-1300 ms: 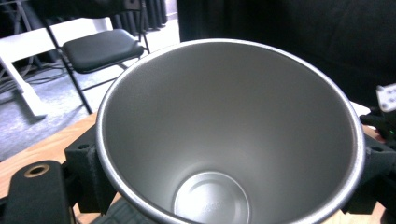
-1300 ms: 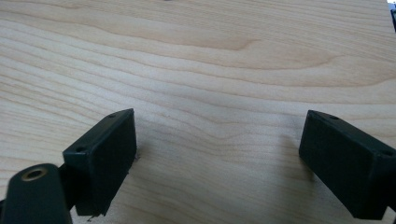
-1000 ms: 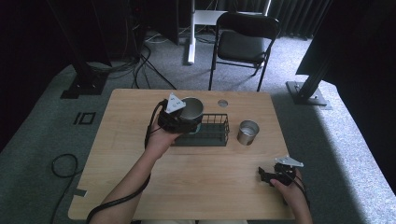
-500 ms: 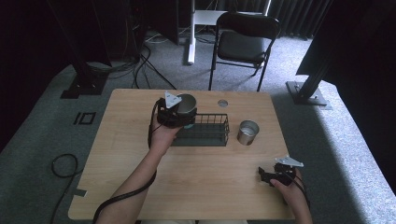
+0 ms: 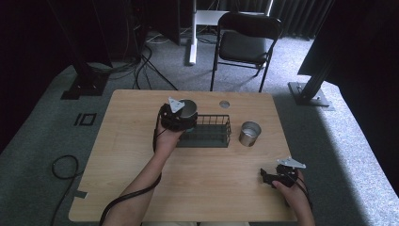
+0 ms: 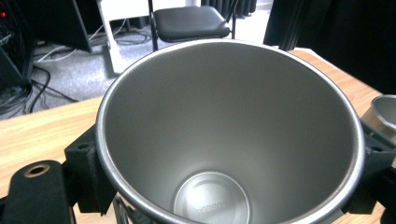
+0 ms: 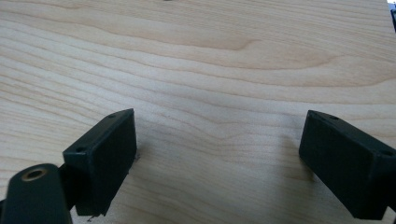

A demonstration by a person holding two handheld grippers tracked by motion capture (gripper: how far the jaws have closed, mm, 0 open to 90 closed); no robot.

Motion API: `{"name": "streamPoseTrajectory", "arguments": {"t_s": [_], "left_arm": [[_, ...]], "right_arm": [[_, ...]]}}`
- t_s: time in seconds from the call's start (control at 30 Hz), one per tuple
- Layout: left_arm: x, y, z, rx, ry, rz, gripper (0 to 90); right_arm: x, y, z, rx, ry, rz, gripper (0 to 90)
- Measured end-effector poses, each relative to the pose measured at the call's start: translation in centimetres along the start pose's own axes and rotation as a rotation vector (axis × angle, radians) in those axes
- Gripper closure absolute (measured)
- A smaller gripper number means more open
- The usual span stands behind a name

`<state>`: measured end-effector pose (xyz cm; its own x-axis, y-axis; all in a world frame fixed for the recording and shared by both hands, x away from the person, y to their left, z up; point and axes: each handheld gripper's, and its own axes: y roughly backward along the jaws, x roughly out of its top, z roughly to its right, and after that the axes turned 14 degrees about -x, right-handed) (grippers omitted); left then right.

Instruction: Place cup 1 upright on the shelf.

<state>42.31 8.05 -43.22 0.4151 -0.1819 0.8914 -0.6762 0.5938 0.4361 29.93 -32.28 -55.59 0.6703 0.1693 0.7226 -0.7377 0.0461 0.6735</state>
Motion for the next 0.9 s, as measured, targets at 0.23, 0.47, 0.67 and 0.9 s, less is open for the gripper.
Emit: {"name": "streamPoseTrajectory", "arguments": {"t_s": [0.23, 0.47, 0.67, 0.9], "left_arm": [[-1.0, -1.0, -0.2, 0.015, 0.022, -0.027, 14.2], [-1.5, -1.4, -0.4, 0.024, 0.033, -0.030, 14.2], [-2.0, -1.6, -0.2, 0.041, 0.013, -0.034, 14.2], [-2.1, -1.7, 0.1, 0.034, -0.015, -0.041, 14.0]], "right_arm": [[0.0, 0.0, 0.0, 0.000, 0.000, 0.000, 10.7], [0.0, 0.0, 0.0, 0.000, 0.000, 0.000, 10.7], [0.0, 0.0, 0.0, 0.000, 0.000, 0.000, 10.7], [0.0, 0.0, 0.0, 0.000, 0.000, 0.000, 10.7]]}}
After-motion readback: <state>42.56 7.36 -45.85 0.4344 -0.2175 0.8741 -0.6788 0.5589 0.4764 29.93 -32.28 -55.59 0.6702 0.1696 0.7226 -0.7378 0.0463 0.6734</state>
